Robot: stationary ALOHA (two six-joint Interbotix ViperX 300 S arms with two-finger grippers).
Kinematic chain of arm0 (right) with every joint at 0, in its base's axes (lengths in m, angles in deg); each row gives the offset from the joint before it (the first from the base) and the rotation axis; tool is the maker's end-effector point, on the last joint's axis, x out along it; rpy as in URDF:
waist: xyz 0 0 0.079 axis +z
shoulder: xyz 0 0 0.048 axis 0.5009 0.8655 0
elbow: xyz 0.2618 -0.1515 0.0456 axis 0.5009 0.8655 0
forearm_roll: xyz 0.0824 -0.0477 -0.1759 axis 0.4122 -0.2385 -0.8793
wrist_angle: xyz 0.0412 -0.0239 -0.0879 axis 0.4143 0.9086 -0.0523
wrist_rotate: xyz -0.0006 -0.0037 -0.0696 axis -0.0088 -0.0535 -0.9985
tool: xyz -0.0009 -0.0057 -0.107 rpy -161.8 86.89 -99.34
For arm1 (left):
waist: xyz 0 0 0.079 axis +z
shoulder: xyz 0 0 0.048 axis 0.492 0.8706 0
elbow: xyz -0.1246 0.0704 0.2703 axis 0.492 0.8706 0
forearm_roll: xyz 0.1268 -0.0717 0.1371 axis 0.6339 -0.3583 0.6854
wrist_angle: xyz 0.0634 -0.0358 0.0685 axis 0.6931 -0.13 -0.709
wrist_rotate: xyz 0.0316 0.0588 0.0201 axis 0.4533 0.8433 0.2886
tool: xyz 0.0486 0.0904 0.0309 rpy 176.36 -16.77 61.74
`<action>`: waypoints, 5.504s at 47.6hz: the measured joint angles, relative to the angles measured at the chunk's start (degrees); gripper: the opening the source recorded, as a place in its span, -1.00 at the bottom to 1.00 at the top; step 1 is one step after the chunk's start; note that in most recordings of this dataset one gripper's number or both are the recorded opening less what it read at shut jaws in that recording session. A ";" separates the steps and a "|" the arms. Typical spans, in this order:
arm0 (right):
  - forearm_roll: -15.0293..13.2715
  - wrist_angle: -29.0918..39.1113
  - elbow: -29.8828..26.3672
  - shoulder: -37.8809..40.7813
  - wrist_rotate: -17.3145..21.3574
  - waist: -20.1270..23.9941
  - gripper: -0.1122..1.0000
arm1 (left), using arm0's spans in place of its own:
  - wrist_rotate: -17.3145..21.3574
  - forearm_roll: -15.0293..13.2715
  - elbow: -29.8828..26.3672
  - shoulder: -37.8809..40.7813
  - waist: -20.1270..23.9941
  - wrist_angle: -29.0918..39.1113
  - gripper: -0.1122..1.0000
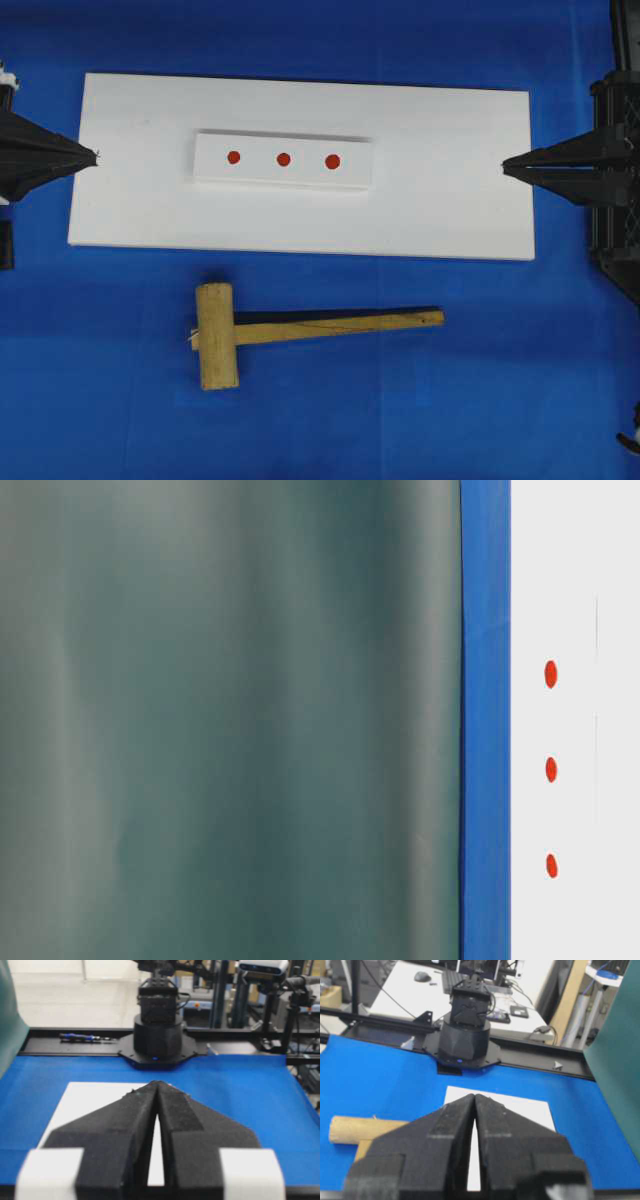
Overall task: Hit the mark with a hammer.
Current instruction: 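Reach the right gripper to the wooden mallet handle and grasp it, then lift the mallet with the right gripper and carry it over the board, then tilt the mallet with the right gripper so the head hangs down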
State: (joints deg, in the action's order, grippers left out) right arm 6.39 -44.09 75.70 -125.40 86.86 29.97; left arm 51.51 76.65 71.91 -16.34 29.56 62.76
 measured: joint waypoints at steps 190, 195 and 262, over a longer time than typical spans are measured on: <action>12.13 5.27 -28.21 49.75 -1.85 -1.85 -0.63 | -0.44 -0.18 0.18 0.09 -0.70 1.49 -0.80; 11.95 5.27 -28.21 49.66 -2.37 -1.49 -0.63 | -0.53 -0.09 0.18 0.09 -0.70 1.49 -0.80; 5.89 -6.94 -26.98 44.38 -66.97 -4.04 -0.63 | -4.48 -0.35 0.18 0.35 -0.70 1.49 -0.80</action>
State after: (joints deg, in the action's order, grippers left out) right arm 12.28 -51.03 48.72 -81.01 19.89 25.93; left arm 47.02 76.30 72.09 -15.99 28.86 64.25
